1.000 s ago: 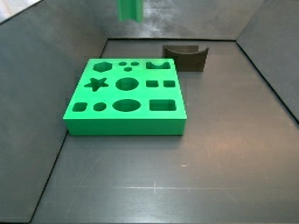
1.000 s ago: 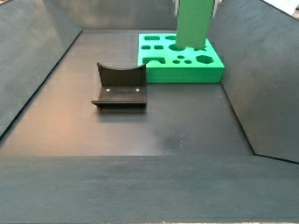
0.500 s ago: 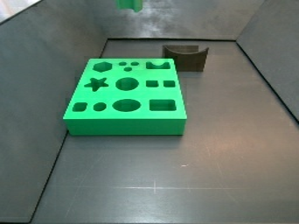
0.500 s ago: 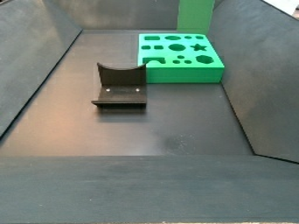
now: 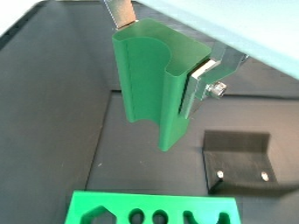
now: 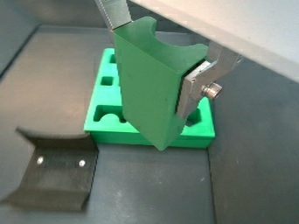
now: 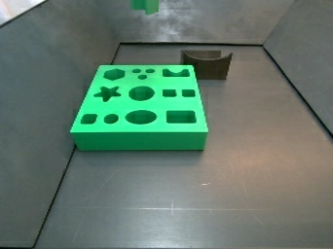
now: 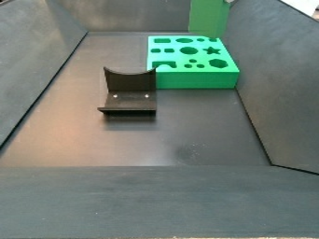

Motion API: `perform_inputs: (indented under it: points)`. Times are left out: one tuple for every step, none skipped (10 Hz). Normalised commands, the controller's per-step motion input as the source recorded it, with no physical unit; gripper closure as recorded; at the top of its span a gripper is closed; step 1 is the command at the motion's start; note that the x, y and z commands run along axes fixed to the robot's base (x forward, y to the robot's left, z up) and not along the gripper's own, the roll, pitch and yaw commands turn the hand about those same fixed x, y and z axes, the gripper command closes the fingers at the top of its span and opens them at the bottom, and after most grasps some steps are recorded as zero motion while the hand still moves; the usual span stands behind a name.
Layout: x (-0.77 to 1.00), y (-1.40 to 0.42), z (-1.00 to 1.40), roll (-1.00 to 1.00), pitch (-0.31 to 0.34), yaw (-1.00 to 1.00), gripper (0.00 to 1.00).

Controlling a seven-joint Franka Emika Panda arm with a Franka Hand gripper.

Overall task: Pick up the arch object. Move up. Rotate the arch object. Move to above the board. Insert the arch object.
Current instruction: Rotate the arch object.

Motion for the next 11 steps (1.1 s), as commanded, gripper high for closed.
perform_inputs:
  points:
    - [0.01, 0.01, -0.01, -0.06, -0.008, -1.00, 1.00]
    - [0.01, 0.01, -0.01, -0.08, -0.009, -1.00, 1.00]
    - [0.01, 0.01, -0.01, -0.08, -0.007, -0.76, 1.00]
    - [0.01, 0.01, -0.01, -0.08, -0.007, -0.50, 1.00]
    - [0.01, 0.01, -0.01, -0.08, -0.007, -0.31, 1.00]
    - [0.02, -0.01, 0.00, -0.01, -0.001, -1.00, 1.00]
    - [0.02, -0.01, 0.00, -0.01, -0.001, -1.00, 1.00]
    - [0.02, 0.00, 0.00, -0.01, -0.001, -1.00, 1.00]
    - [0.02, 0.00, 0.00, -0.02, -0.001, -1.00, 1.00]
    - [0.02, 0.00, 0.00, -0.02, -0.001, -1.00, 1.00]
    - [0.02, 0.00, 0.00, -0.02, -0.001, -1.00, 1.00]
